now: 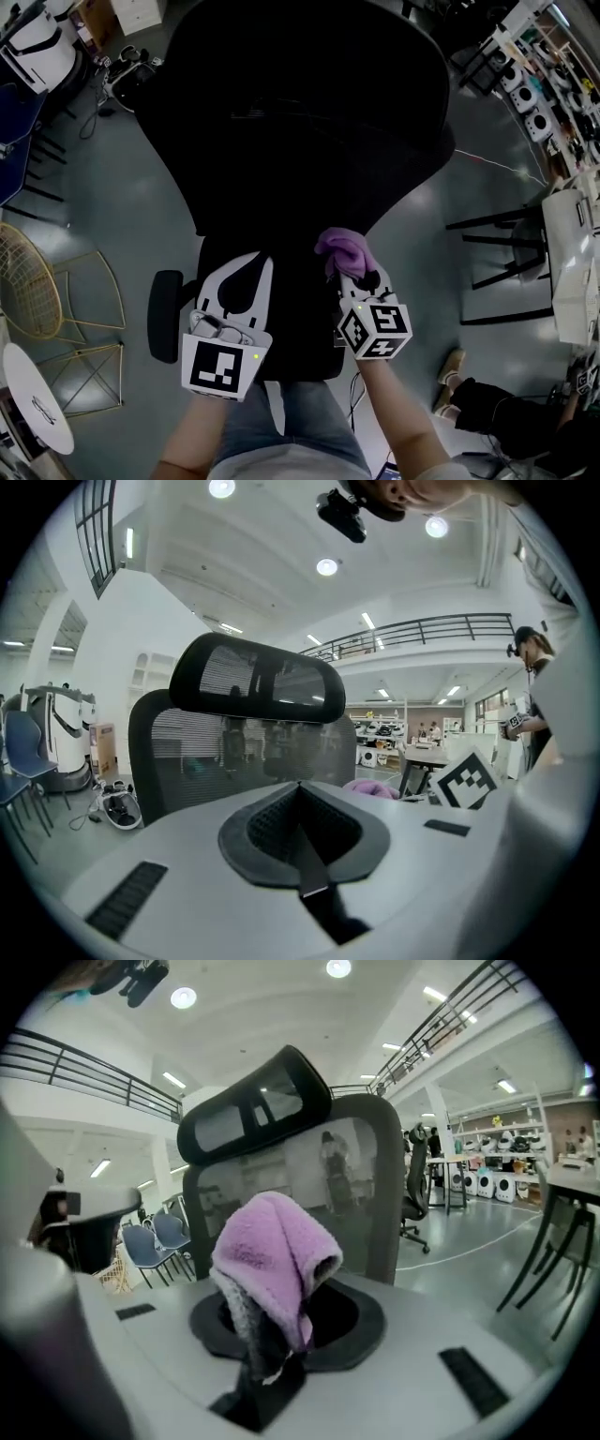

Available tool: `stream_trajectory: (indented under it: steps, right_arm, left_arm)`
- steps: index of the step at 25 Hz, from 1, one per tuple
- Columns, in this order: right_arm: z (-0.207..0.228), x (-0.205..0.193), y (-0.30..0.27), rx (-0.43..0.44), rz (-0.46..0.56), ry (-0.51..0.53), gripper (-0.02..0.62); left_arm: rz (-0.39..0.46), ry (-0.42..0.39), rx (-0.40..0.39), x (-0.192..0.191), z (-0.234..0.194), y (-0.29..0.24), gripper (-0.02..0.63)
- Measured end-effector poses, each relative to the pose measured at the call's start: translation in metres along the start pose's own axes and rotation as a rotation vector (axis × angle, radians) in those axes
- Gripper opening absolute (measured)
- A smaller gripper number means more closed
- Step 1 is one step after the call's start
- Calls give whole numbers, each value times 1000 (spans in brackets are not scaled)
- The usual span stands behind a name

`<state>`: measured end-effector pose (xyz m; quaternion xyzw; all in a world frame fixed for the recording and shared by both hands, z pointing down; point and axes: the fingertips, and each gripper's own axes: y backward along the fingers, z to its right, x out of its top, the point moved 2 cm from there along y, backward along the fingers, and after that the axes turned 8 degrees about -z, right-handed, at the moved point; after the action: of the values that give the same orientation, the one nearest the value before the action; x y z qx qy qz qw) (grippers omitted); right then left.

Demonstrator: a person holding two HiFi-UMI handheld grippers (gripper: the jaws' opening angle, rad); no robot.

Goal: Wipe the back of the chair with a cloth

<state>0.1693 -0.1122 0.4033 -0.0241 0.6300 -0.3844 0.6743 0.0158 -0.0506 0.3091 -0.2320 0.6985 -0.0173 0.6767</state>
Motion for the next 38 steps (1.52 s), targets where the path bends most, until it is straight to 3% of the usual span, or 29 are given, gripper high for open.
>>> stream_trajectory:
  steps: [10, 27, 38]
  right_arm:
    - [-40, 55, 68, 126, 88, 82, 95]
    - [-70, 100, 173, 220, 265, 174, 95]
    - [-93, 117, 214, 340, 343, 190, 95]
  left_arm:
    - [50, -33, -20, 43, 28, 20, 12]
    - [128, -103, -46, 70, 94, 69, 12]
    - [156, -119, -25, 84, 118, 94, 12]
